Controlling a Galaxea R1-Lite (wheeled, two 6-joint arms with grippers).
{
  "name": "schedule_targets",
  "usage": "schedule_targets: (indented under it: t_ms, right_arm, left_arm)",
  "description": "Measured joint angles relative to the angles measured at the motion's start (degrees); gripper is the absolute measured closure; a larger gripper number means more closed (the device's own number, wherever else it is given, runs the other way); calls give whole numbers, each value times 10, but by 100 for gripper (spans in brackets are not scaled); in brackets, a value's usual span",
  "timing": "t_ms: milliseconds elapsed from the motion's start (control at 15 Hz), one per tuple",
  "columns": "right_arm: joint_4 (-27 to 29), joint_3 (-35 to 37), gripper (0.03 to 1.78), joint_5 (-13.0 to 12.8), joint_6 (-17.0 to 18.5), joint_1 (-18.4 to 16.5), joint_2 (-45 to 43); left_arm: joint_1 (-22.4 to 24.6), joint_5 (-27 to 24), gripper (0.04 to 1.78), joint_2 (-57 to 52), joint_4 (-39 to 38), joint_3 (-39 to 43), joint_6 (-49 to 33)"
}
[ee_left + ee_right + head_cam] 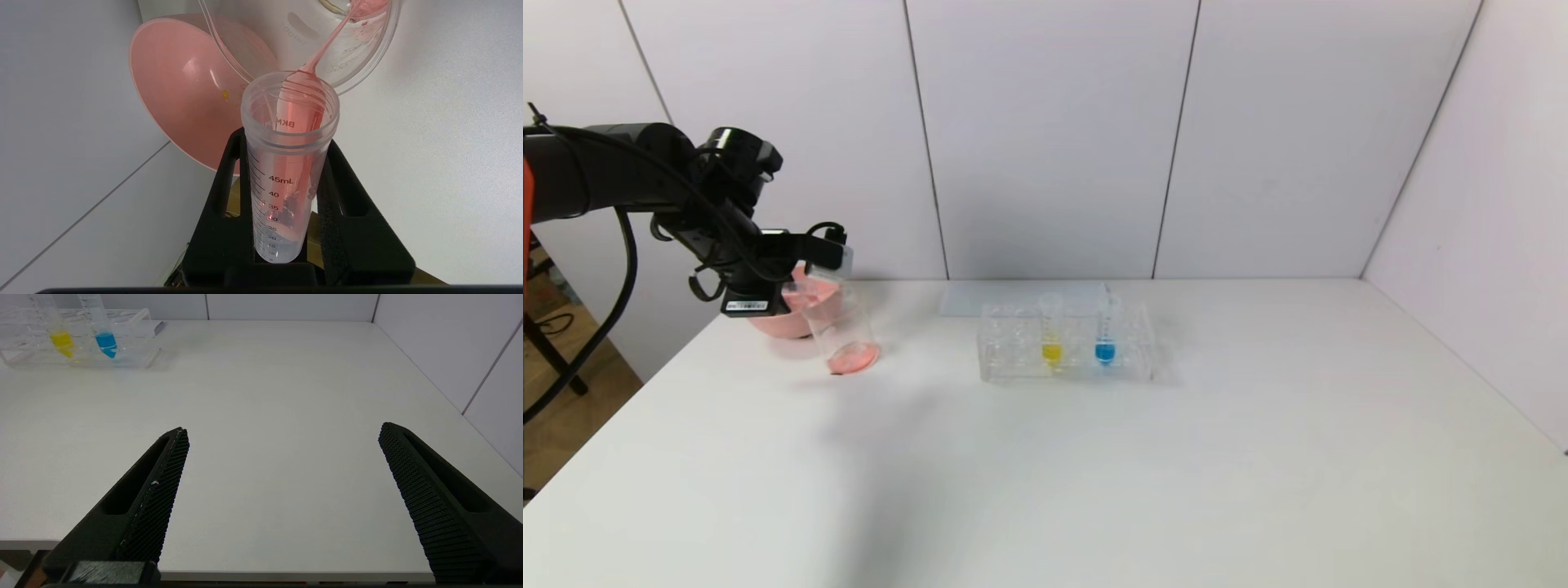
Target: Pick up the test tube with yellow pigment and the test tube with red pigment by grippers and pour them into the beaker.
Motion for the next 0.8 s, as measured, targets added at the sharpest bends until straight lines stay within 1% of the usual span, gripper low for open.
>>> schedule_targets:
  t_ms: [800]
  right_arm:
    - [0,0,11,0,0,0,0]
  left_arm:
    - [-11,13,137,0,0,-3,-1]
